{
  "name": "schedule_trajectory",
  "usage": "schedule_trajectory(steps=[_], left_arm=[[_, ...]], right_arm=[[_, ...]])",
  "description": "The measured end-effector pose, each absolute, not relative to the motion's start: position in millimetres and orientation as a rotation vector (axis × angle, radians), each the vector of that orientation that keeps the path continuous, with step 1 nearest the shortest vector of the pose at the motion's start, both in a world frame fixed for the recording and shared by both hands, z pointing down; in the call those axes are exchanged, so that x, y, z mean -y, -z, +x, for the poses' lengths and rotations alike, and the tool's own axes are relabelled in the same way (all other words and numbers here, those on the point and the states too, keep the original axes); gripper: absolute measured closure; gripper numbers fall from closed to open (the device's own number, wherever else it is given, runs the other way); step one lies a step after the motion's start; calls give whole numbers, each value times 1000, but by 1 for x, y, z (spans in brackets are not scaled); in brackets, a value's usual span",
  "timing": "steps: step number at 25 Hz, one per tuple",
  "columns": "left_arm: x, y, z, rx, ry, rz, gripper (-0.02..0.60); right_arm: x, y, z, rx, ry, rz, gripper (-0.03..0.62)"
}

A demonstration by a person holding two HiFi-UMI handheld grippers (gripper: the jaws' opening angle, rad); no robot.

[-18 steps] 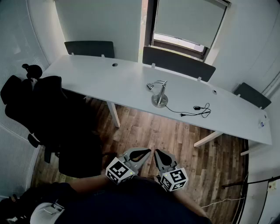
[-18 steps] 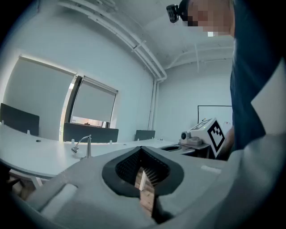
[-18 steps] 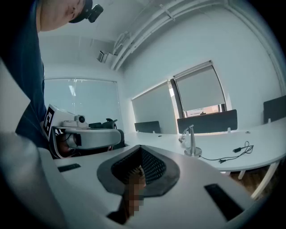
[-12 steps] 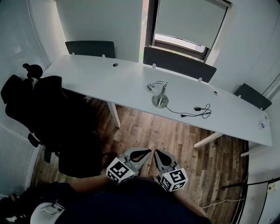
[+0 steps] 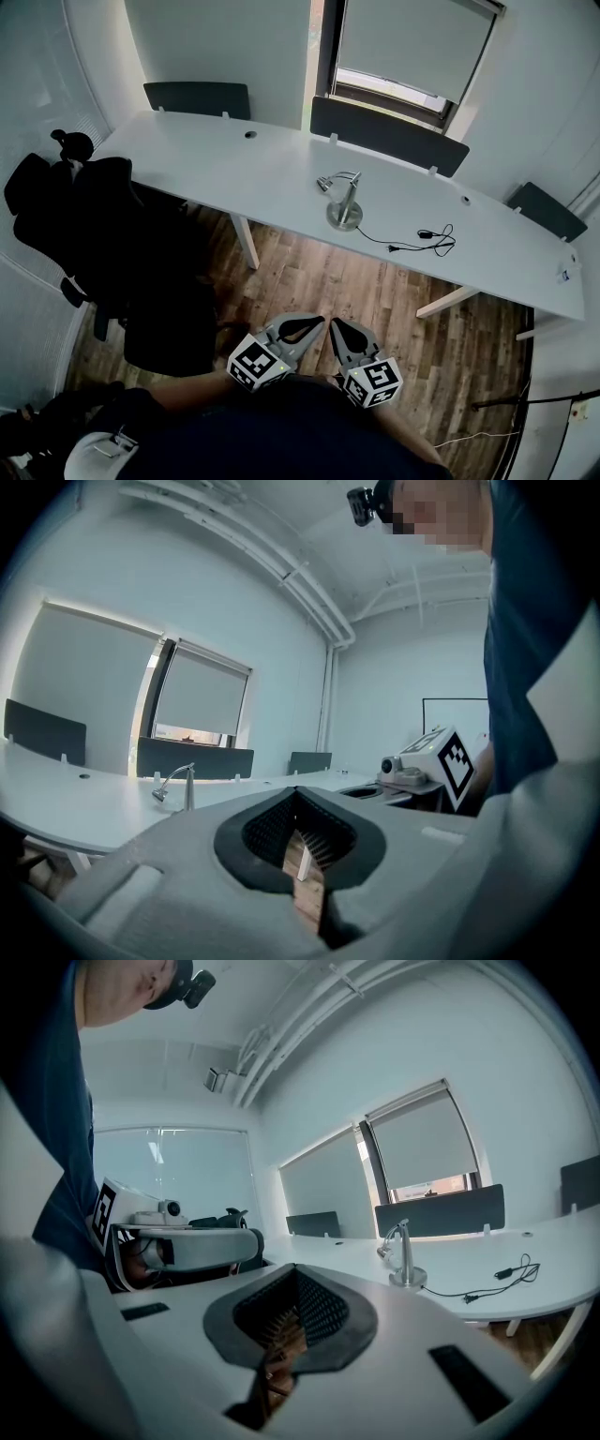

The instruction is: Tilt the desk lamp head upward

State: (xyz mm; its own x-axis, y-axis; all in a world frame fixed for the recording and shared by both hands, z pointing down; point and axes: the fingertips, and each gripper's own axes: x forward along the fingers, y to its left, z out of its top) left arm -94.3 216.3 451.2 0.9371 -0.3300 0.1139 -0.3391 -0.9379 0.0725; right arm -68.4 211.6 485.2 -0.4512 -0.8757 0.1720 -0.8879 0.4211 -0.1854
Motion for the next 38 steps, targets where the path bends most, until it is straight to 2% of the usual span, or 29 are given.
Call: schedule_trajectory(steps=[20, 38], left_arm=[[-193, -465, -27, 717, -171, 2965, 575], [2, -457, -15, 551, -169, 3059, 575]], right_arm=[[-192, -494, 4, 2689, -425, 1503, 583], [2, -493, 4, 2536, -413, 1589, 583]])
